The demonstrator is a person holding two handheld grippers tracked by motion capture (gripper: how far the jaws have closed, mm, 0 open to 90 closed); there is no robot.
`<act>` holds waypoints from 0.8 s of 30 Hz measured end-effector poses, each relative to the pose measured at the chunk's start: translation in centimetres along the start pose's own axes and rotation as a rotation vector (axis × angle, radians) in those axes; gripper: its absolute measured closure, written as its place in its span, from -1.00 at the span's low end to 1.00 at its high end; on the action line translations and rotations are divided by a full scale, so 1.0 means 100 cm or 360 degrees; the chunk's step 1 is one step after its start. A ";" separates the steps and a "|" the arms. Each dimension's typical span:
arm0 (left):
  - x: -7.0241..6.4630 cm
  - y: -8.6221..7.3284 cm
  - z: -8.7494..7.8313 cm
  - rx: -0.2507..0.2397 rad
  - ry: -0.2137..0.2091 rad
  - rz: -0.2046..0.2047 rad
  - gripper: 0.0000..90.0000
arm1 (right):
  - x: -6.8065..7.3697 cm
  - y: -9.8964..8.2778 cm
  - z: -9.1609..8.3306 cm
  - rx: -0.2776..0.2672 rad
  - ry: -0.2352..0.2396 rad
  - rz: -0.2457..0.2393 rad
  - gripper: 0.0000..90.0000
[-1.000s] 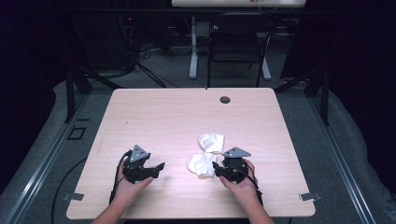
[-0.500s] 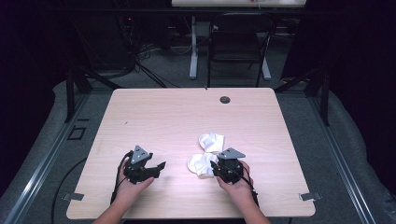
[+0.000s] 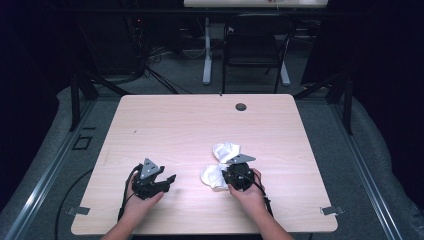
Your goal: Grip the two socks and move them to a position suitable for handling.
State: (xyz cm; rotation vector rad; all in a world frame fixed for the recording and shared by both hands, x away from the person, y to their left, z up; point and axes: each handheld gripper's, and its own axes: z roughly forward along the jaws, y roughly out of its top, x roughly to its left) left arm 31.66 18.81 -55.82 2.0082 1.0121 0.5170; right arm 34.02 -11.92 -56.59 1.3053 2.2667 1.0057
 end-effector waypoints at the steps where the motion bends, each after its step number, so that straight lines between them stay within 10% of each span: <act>1: 0.000 0.000 0.000 -0.0002 -0.0002 -0.0008 0.00 | 0.001 0.002 0.001 -0.0005 -0.0012 -0.0015 0.72; 24: -0.013 0.000 0.004 0.0047 -0.0057 0.0045 0.22 | 0.029 -0.004 0.009 0.0088 0.0117 -0.0193 0.73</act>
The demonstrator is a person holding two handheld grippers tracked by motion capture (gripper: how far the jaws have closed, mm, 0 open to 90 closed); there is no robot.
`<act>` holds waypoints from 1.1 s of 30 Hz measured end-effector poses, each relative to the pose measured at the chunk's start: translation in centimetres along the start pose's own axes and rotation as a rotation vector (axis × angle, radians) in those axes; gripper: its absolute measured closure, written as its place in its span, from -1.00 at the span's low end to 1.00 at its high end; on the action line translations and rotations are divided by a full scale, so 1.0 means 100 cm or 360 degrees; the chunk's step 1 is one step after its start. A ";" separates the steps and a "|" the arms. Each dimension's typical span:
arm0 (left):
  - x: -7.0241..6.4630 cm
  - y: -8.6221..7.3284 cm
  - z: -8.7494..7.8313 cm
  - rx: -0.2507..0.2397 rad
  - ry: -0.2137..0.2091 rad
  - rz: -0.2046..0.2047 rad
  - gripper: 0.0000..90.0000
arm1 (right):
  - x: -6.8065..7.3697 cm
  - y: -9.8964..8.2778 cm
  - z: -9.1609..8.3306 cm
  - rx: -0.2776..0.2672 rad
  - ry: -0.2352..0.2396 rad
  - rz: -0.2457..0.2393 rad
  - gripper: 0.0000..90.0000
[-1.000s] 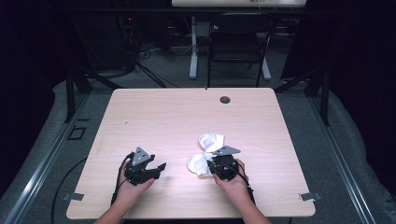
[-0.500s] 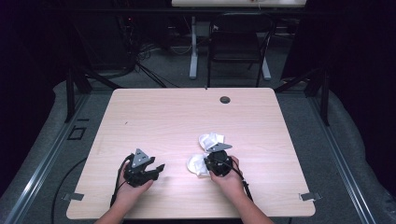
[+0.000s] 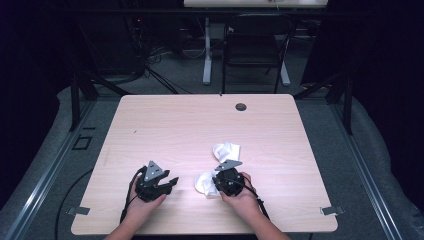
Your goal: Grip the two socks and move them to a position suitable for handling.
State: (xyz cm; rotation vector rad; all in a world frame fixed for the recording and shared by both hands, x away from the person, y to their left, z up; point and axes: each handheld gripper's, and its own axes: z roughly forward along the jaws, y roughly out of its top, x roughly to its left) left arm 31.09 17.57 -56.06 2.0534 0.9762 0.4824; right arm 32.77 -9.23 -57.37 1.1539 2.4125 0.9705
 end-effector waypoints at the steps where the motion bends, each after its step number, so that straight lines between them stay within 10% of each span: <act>1: -0.001 0.000 0.000 0.0002 -0.0006 -0.0003 0.23 | 0.002 -0.001 0.000 -0.0004 0.0003 -0.0002 0.73; 33: -0.019 0.001 0.003 0.0051 -0.0101 0.0034 0.37 | 0.055 0.010 -0.007 -0.0104 0.0103 -0.0116 0.53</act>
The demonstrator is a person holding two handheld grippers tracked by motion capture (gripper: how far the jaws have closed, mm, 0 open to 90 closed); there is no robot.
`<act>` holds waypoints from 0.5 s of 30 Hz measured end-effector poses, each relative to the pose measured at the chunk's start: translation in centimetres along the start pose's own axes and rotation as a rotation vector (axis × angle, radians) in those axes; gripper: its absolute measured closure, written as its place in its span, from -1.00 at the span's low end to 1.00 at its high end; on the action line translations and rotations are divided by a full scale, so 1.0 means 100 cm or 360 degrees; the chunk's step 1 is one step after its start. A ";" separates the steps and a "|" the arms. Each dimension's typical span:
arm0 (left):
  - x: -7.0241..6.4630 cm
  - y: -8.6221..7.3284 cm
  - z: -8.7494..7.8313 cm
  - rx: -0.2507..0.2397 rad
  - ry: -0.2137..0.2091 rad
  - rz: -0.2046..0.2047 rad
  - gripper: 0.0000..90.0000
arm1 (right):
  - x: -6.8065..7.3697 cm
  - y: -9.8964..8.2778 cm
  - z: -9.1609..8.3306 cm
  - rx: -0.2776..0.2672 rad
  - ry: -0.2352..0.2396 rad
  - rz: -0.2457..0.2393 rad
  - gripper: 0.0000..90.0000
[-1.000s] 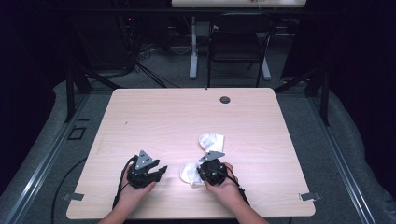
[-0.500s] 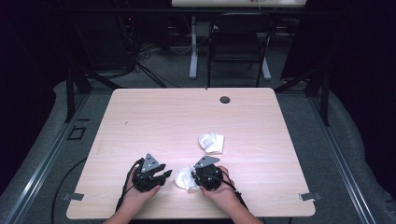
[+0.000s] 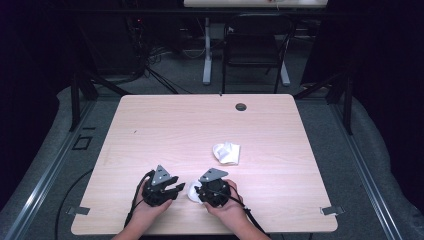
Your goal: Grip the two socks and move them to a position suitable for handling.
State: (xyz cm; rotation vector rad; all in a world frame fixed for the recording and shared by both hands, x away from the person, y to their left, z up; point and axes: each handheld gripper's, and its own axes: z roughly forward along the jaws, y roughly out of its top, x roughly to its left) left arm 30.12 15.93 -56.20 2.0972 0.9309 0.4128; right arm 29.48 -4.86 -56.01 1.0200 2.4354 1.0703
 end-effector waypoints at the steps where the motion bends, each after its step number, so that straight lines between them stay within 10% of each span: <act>1: 0.000 0.000 0.000 -0.0003 -0.0002 -0.0018 0.36 | 0.004 0.000 0.005 0.0024 0.0001 -0.0019 0.52; 12: 0.001 0.000 0.001 -0.0003 0.0000 -0.0019 0.35 | 0.008 -0.002 0.009 0.0002 0.0003 -0.0015 0.48; 15: 0.000 0.000 0.001 -0.0006 0.0000 -0.0028 0.34 | 0.014 -0.005 0.013 0.0061 -0.0044 -0.0127 0.51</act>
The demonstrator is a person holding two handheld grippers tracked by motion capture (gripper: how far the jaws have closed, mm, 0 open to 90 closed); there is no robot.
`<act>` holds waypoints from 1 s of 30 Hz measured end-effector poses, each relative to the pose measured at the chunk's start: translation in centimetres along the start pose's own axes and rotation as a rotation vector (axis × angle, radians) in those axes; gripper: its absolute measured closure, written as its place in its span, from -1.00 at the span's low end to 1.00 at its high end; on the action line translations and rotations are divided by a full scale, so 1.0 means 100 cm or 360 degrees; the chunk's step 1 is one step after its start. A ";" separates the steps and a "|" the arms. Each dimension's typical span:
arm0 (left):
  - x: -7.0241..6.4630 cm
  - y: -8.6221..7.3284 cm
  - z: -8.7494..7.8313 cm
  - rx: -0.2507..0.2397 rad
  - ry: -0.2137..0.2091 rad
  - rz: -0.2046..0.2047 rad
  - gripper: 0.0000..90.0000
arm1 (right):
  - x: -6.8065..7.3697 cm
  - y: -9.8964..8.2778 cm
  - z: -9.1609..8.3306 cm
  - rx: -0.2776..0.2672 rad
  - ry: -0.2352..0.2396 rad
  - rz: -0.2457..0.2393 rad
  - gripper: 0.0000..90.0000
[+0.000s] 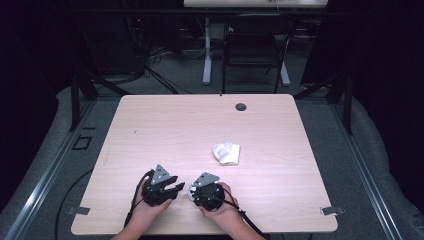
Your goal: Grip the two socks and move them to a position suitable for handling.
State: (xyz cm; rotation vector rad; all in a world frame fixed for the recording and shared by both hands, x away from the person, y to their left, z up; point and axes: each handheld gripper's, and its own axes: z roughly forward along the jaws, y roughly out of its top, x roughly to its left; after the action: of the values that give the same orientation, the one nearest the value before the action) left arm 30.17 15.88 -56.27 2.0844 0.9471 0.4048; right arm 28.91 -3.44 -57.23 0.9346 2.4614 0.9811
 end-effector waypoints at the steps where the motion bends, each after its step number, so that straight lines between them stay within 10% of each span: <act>1: 0.000 0.000 0.000 0.0001 -0.0003 0.0003 0.34 | 0.000 0.000 0.000 0.0000 0.0000 0.0000 0.51; 9: -0.004 0.000 0.001 -0.0008 -0.0020 0.0011 0.34 | -0.003 -0.001 0.000 -0.0030 -0.0040 0.0015 0.92; 30: -0.025 0.004 0.014 0.0060 -0.0133 0.0148 0.99 | -0.010 0.002 -0.022 -0.0162 0.0010 0.0082 0.92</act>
State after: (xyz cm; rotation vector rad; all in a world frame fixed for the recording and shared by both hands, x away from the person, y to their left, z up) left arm 29.47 13.11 -56.74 2.1680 0.8173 0.3470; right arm 28.66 -5.09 -55.48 0.9666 2.3789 1.1164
